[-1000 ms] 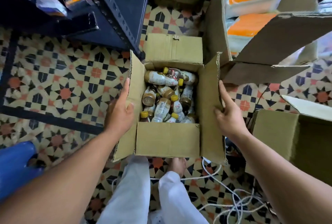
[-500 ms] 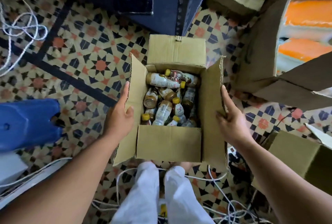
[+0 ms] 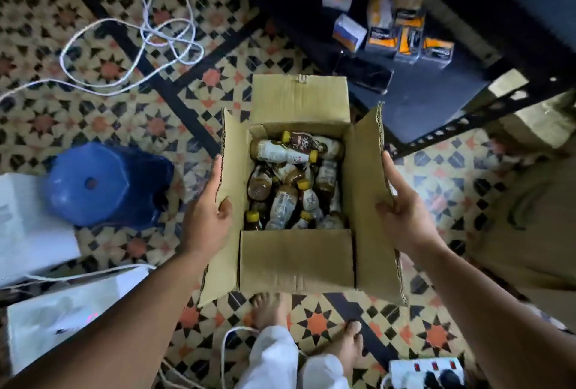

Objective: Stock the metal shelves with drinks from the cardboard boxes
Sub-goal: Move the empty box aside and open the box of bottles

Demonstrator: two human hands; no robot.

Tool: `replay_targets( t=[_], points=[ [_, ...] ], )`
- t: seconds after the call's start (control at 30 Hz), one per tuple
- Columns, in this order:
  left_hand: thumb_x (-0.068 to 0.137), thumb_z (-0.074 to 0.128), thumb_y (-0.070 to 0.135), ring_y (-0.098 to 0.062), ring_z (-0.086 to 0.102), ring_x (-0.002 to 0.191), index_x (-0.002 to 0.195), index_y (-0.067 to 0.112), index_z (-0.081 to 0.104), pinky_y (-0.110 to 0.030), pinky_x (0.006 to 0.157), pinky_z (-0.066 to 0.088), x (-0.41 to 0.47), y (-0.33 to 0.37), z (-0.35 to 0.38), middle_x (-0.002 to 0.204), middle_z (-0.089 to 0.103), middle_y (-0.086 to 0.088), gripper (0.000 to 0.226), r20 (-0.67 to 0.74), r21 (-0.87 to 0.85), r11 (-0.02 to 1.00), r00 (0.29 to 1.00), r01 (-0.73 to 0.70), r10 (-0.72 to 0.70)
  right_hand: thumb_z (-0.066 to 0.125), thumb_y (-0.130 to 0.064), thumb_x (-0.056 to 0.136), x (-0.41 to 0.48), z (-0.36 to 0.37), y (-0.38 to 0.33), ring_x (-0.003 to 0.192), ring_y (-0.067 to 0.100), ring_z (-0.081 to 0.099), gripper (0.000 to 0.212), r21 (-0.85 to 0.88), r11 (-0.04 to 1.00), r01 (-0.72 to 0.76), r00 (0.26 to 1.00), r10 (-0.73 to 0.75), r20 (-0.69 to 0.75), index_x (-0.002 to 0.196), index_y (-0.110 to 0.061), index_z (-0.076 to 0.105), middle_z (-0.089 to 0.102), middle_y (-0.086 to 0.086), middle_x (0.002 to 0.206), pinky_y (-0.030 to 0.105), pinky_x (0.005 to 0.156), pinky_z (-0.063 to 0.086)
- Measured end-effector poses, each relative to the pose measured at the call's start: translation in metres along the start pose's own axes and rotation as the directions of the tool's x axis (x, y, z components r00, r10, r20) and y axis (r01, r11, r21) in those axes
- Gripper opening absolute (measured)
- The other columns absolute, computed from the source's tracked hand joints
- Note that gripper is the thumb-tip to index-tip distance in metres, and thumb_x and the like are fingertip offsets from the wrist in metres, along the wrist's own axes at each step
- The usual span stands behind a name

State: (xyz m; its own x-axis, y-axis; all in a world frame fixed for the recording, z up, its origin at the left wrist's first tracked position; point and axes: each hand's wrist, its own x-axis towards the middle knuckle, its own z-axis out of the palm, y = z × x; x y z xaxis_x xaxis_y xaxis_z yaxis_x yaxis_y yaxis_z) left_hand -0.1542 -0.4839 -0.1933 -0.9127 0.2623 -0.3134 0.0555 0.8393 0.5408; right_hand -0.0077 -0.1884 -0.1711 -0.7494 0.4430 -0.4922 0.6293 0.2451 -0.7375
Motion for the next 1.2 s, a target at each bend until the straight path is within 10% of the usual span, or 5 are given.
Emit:
replay_targets(
  t=[0.17,0.3,0.5,0.83,1.2],
  points=[
    [0.1,0.058,0.019,-0.01,0.056,0.075,0.152,0.059,-0.001,-0.041,0.073,0.054,0.04,-0.021,-0.033,0.1,0.06,0.011,0.088,-0.099,-0.068,0.998,0.995,0.017,-0.024,0.047,0.011,0.085,0.062,0.019,-0.057,0.071,0.021,0.071,0.109,-0.052,0.995,0.082,0.995,-0.078,0.062,0.133,-0.083,0.021,0.051,-0.031,0.145,0.033,0.056,0.057],
    [0.101,0.055,0.017,-0.026,0.071,0.08,0.155,0.054,0.002,-0.045,0.067,0.062,0.074,-0.027,-0.051,0.154,0.045,0.001,0.084,-0.132,-0.159,0.985,0.987,0.071,-0.093,0.048,0.006,0.089,0.112,0.027,-0.1,0.079,0.033,0.071,0.105,-0.145,0.978,0.147,0.986,-0.134,0.099,0.136,-0.083,0.017,0.058,-0.026,0.138,0.045,0.062,0.06],
    [0.101,0.056,0.018,-0.015,0.05,0.039,0.153,0.059,0.0,-0.035,0.041,0.05,0.133,-0.028,-0.053,0.07,0.068,-0.008,0.087,-0.178,-0.182,0.961,0.955,0.207,-0.239,0.047,0.005,0.095,0.209,0.031,-0.148,0.104,0.016,0.067,0.099,-0.213,0.942,0.258,0.949,-0.206,0.239,0.147,-0.072,0.014,0.037,-0.028,0.157,0.009,0.061,0.044],
    [0.098,0.059,0.012,-0.017,0.048,0.045,0.159,0.042,0.018,-0.031,0.045,0.039,0.223,0.004,-0.032,0.057,0.051,0.001,0.079,-0.284,-0.315,0.896,0.87,0.313,-0.404,0.046,0.01,0.095,0.349,0.028,-0.2,0.06,-0.01,0.06,0.089,-0.301,0.891,0.34,0.926,-0.261,0.271,0.153,-0.054,0.023,0.062,0.001,0.141,0.002,0.059,0.039],
    [0.098,0.058,0.009,-0.008,0.058,0.054,0.161,0.036,0.016,-0.019,0.052,0.046,0.286,-0.018,-0.012,0.135,0.049,0.018,0.08,-0.309,-0.338,0.9,0.87,0.276,-0.384,0.05,-0.002,0.1,0.421,0.061,-0.198,0.098,0.039,0.071,0.088,-0.312,0.858,0.408,0.897,-0.314,0.31,0.15,-0.068,0.02,0.053,-0.024,0.147,0.05,0.08,0.061]
  ],
)
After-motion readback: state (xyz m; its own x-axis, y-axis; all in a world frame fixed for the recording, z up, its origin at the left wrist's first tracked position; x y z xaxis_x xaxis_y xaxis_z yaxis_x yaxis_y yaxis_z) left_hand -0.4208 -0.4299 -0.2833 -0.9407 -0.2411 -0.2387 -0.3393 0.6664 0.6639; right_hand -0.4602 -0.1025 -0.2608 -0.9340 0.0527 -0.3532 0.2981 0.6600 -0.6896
